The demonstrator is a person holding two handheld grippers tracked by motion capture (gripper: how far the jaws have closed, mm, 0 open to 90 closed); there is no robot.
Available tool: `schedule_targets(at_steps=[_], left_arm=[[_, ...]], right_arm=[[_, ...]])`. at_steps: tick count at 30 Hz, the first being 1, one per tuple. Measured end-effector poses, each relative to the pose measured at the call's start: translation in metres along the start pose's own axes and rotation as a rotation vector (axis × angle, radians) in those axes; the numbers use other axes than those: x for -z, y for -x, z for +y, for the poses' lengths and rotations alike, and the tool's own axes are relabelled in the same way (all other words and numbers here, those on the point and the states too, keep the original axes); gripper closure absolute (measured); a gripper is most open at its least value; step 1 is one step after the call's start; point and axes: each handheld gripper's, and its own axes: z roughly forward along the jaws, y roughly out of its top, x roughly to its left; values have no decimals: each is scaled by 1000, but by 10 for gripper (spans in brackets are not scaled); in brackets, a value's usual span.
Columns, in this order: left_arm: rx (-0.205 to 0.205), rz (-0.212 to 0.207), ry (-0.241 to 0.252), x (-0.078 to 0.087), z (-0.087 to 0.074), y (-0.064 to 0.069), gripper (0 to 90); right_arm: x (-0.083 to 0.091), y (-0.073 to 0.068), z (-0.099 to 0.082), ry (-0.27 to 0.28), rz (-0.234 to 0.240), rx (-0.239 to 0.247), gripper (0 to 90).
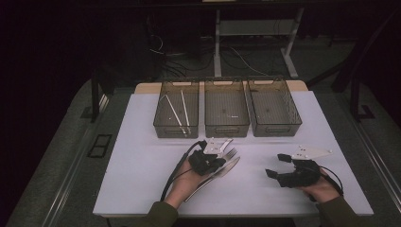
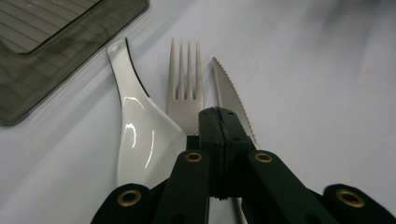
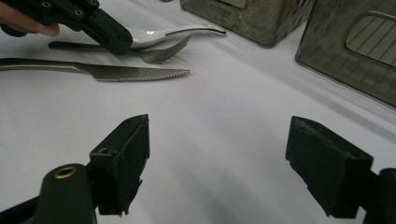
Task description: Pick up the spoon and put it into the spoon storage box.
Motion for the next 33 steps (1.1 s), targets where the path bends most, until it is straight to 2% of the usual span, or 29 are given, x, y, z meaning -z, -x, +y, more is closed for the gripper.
schedule_targets(at_steps=[13,21,27,29,33], left_arm=[[10,33,-10,10,-5,-12,887],[15,8,-9,11,-8,-12,856],[40,-36,61,24,-6,-18,720],[52,-25,78,27,-7,-25,658],[115,-17,115,28,-10,-42,522]], right_arm=[[0,0,0,1,0,2,216],[1,0,0,2,0,0,216],[1,0,0,4,2,1,216],[1,-1,0,4,2,0,216],[0,-1,0,0,2,0,216]])
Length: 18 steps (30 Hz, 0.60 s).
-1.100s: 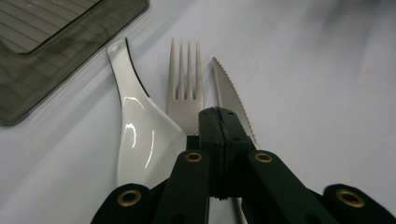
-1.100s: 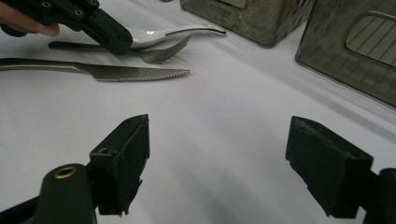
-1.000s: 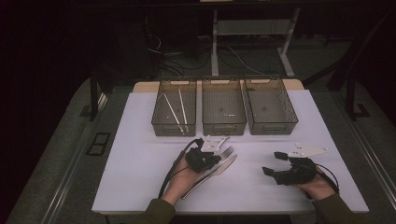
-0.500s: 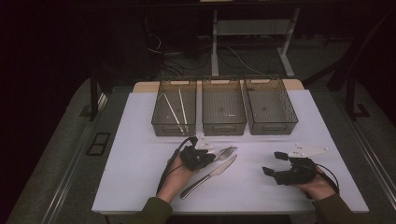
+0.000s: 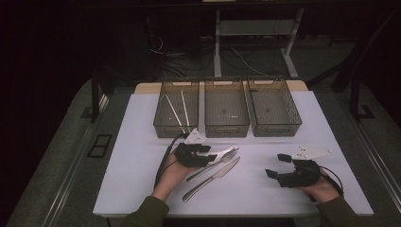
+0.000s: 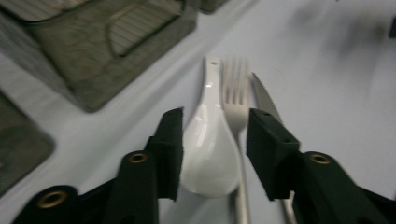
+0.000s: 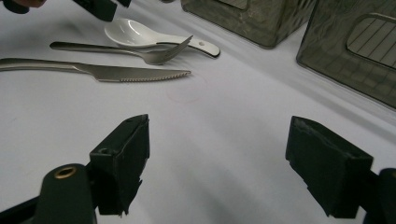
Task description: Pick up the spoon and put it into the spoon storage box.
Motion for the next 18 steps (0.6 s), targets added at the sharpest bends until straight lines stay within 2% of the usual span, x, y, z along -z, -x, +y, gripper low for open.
schedule_targets(at_steps=[2,5,7,12,18], left_arm=[[29,-6,7,-3,-1,-5,448],[31,-10,-21,-9,-3,-7,395],[19,-11,-46,-13,-3,-6,393],[13,18,-97,-21,-6,-4,403],[-12,26,-110,-23,-6,-1,444]], right_arm=[[0,0,0,-1,0,-1,216],[0,0,0,-4,0,-4,216],[0,0,0,-4,2,-2,216],[-1,0,0,-3,3,2,216],[-1,0,0,-4,3,2,216]])
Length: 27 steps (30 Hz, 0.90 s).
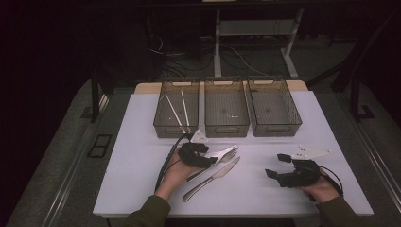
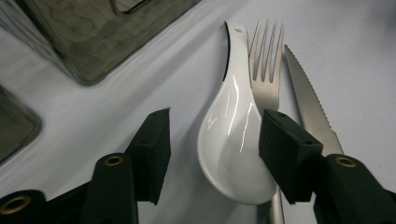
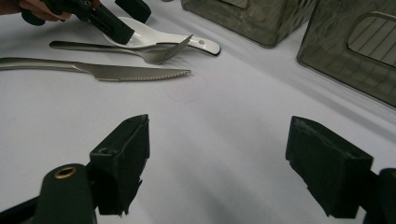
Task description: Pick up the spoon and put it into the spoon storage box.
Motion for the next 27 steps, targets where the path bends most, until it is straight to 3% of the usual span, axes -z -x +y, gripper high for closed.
schedule_targets(at_steps=[6,18,22,27], left_arm=[[-9,-13,3,-1,1,4,573],[13,11,4,-3,1,0,724],[22,-5,17,-2,1,-4,764],[7,16,32,-5,4,-7,770]], right_arm=[[0,0,0,0,-2,-1,216],[0,0,0,-2,-1,-2,216],[0,0,0,-1,-1,-1,216],[0,0,0,-2,0,0,216]])
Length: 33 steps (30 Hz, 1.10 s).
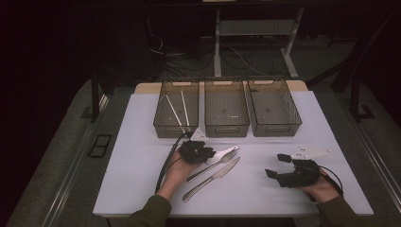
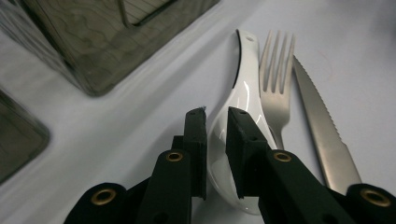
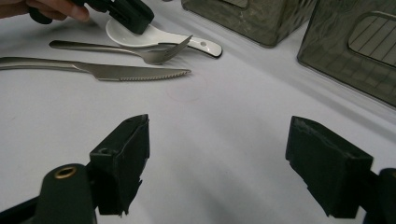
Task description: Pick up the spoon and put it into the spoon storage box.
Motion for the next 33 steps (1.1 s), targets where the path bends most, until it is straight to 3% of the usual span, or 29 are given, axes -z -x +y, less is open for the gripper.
schedule_targets(at_steps=[2,6,9,14,19,20,21,23,24,25,30,31,32,33], left_arm=[[-19,13,11,-1,2,-3,774],[2,10,20,-4,1,-7,756],[-4,8,12,-5,1,-5,719],[15,-29,4,-8,1,-5,586],[-17,-41,-13,-9,2,0,529],[-31,-45,-18,-9,3,0,530],[-20,-53,-21,-9,3,2,544],[-44,-93,-20,-10,3,2,631],[-42,-82,-26,-11,3,6,645],[-78,-70,-37,-11,5,7,643],[-68,-65,-39,-10,5,9,654],[-64,-67,-2,-7,6,8,703],[-81,-62,-19,-6,7,7,789],[-79,-64,-14,-7,7,8,788]], right_arm=[[0,0,0,1,-1,-1,217],[0,0,0,2,-1,-1,216],[0,0,0,2,-1,-1,216],[1,0,0,3,1,-2,216],[0,0,0,1,1,0,216],[0,0,0,1,1,0,216],[1,0,0,1,1,0,217],[1,0,0,1,1,0,217],[0,0,0,1,1,1,217],[0,0,0,0,0,1,217],[0,-1,0,-2,1,3,218],[0,-1,0,-2,1,3,217],[0,-1,0,-3,1,4,218],[1,-1,0,-2,1,5,218]])
